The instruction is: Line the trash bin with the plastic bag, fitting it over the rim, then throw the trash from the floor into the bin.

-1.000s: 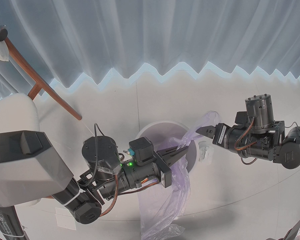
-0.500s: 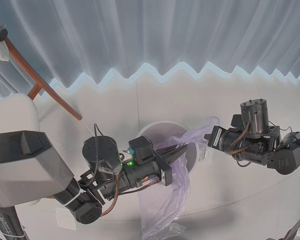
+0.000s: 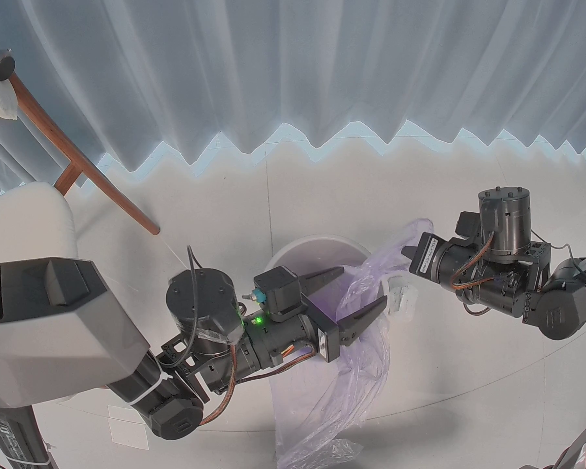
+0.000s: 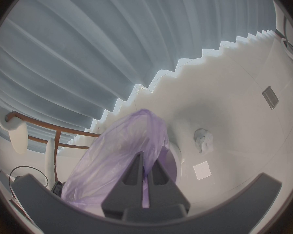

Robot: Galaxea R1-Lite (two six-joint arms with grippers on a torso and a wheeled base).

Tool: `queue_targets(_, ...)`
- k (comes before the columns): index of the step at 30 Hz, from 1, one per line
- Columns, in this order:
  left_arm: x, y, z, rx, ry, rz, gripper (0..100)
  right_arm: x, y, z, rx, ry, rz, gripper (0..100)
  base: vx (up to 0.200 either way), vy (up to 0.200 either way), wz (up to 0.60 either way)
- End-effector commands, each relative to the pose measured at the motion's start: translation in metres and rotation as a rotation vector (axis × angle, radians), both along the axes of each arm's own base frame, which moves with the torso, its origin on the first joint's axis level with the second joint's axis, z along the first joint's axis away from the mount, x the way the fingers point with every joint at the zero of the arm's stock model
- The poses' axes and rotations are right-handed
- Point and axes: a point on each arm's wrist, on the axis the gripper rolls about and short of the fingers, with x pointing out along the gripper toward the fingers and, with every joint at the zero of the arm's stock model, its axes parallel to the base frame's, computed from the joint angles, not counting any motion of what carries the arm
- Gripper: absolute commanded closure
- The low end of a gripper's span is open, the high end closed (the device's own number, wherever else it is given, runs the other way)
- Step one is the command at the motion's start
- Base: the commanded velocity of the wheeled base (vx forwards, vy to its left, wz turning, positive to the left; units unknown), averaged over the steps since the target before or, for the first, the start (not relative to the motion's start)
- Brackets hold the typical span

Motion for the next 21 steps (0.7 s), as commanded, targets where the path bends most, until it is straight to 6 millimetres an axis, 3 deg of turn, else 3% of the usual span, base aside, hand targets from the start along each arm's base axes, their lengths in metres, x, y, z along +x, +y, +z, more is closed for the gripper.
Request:
queue_targets(1, -0.001, -0.001, 0.008, -0.024, -0.014, 0.005, 0, 0.006, -0.014, 0.006, -0.002, -0.037, -0.045, 100, 0.0, 0.0, 0.0)
queue_targets(8, -0.012, 0.01, 0.001, 0.016, 0.025, 0.01, 0, 0.01, -0.021, 0.01, 0.005, -0.086, -0.067, 100, 0.0, 0.0, 0.0)
queue_targets(13, -0.02, 0.03, 0.011, 0.017, 0.027, 0.025, 0, 0.011, -0.022, 0.009, 0.004, -0.084, -0.07, 100, 0.0, 0.0, 0.0)
queue_targets(21, -0.042, 0.041, 0.018, 0.028, 0.027, -0.089, 0, 0.011, -0.021, 0.006, 0.001, -0.075, -0.069, 100, 0.0, 0.0, 0.0)
